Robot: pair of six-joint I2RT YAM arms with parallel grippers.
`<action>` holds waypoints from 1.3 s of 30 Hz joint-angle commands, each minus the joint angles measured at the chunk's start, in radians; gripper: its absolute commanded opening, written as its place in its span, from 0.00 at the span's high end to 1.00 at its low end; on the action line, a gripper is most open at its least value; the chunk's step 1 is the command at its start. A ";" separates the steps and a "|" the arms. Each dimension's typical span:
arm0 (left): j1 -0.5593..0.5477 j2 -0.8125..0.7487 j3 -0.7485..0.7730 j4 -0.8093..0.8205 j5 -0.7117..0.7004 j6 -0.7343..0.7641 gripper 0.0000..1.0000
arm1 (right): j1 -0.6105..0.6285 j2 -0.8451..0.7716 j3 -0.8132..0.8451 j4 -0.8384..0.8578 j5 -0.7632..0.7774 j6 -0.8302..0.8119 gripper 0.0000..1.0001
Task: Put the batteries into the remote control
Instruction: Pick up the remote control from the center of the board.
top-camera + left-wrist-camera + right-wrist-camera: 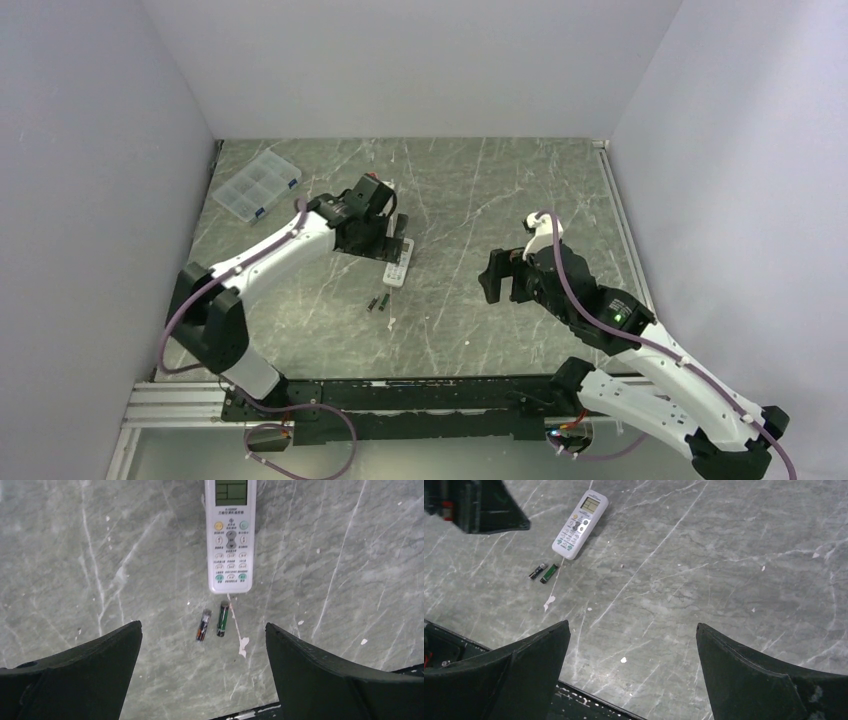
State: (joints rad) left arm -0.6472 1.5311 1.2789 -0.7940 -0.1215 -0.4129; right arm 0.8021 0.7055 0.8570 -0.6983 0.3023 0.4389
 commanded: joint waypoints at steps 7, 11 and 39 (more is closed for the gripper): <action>0.003 0.222 0.175 0.026 0.046 0.021 0.01 | 0.003 -0.032 -0.010 0.001 -0.039 0.005 0.00; 0.003 0.319 0.237 0.015 0.053 0.023 0.01 | 0.002 -0.031 -0.006 -0.009 -0.036 0.003 0.00; 0.004 0.603 0.435 -0.045 -0.007 0.041 0.11 | 0.002 -0.048 -0.018 -0.035 -0.016 0.000 0.00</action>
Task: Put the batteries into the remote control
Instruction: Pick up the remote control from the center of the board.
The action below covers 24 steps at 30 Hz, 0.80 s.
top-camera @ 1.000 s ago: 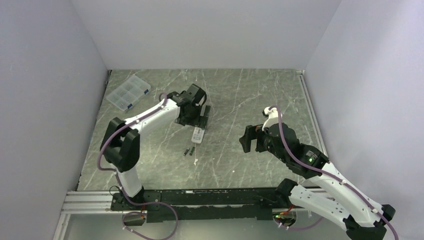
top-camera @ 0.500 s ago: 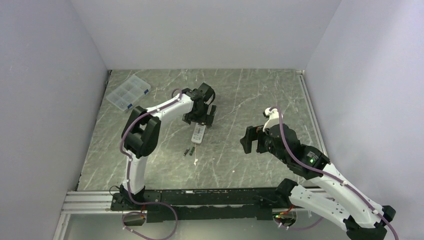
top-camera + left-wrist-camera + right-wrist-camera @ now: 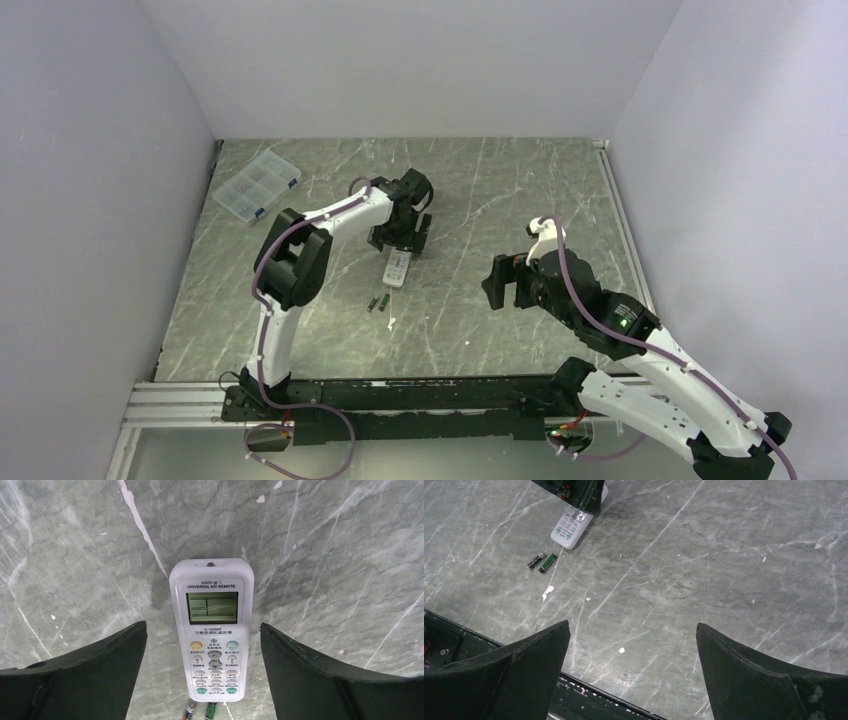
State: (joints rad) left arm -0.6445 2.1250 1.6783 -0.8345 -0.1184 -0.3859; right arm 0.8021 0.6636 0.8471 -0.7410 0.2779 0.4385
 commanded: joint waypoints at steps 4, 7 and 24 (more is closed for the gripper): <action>0.000 0.016 0.036 -0.002 0.007 0.016 0.16 | 0.002 -0.002 -0.011 0.011 0.006 0.004 0.00; -0.001 0.016 0.032 -0.001 0.019 0.015 0.18 | 0.002 -0.002 -0.013 0.011 0.006 0.008 0.00; -0.021 0.033 0.040 -0.017 0.009 0.018 0.33 | 0.002 -0.004 -0.017 0.011 0.003 0.020 0.00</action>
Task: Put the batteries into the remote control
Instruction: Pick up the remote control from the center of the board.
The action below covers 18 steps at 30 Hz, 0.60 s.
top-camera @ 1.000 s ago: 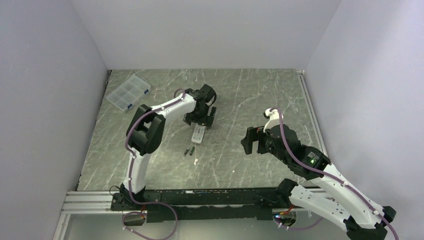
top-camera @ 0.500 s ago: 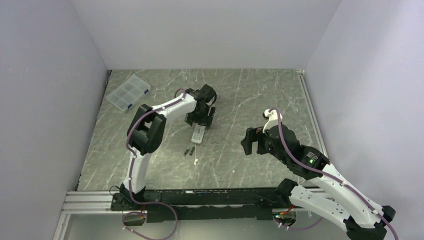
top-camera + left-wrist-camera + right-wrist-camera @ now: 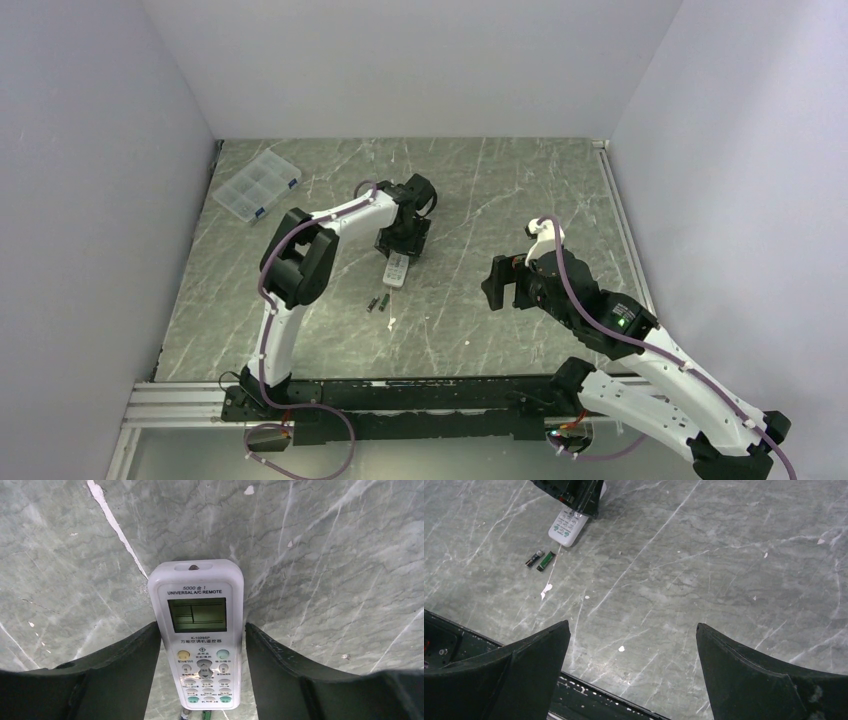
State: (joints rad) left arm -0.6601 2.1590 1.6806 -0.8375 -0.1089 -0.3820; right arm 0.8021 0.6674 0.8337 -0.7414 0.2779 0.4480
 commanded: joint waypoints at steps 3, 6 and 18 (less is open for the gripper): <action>-0.005 -0.003 0.042 -0.013 0.005 0.014 0.41 | 0.002 -0.006 -0.002 0.010 0.003 0.011 0.00; -0.006 -0.005 0.047 -0.016 0.006 0.017 0.60 | 0.002 -0.003 0.001 0.010 0.002 0.013 0.00; -0.002 -0.218 -0.072 0.113 0.122 -0.038 1.00 | 0.002 0.002 0.006 0.038 -0.057 0.026 0.00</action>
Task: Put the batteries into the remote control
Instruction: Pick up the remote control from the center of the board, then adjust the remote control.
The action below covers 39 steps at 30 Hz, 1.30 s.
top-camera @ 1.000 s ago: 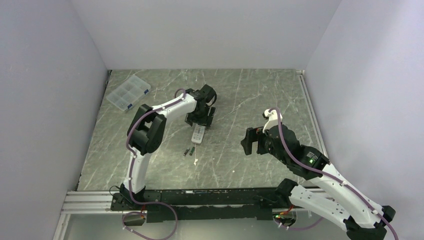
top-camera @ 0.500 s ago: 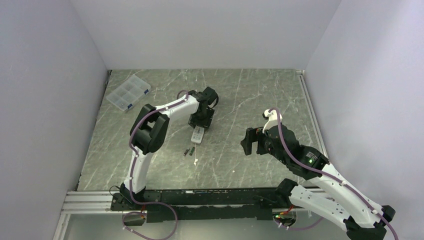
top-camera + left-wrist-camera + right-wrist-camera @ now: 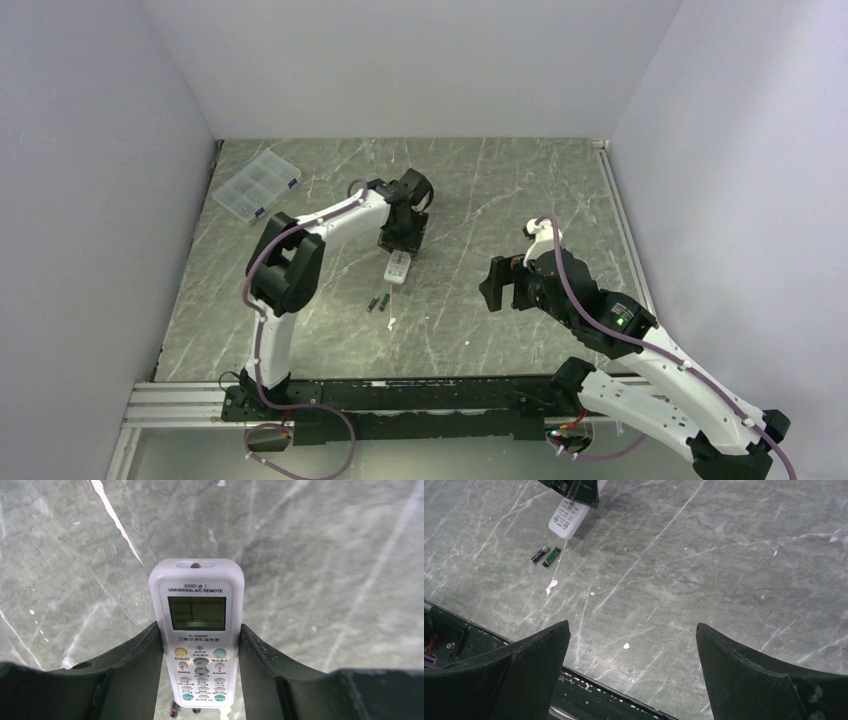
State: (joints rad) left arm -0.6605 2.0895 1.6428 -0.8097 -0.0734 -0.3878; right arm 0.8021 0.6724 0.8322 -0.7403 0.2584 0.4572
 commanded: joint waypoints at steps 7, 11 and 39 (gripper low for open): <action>0.028 -0.332 -0.227 0.290 0.295 -0.120 1.00 | 0.002 -0.009 -0.014 0.083 -0.117 0.042 0.00; 0.047 -0.418 -0.342 0.408 0.400 -0.210 1.00 | 0.003 -0.011 -0.046 0.142 -0.183 0.071 0.00; 0.050 -0.727 -0.743 0.801 0.451 -0.675 1.00 | 0.107 0.333 0.092 0.335 -0.192 0.169 0.17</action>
State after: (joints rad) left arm -0.6094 1.4158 0.9176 -0.1062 0.3614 -0.9916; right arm 0.8894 0.9565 0.8471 -0.4541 0.0231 0.6064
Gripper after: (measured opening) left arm 0.552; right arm 0.852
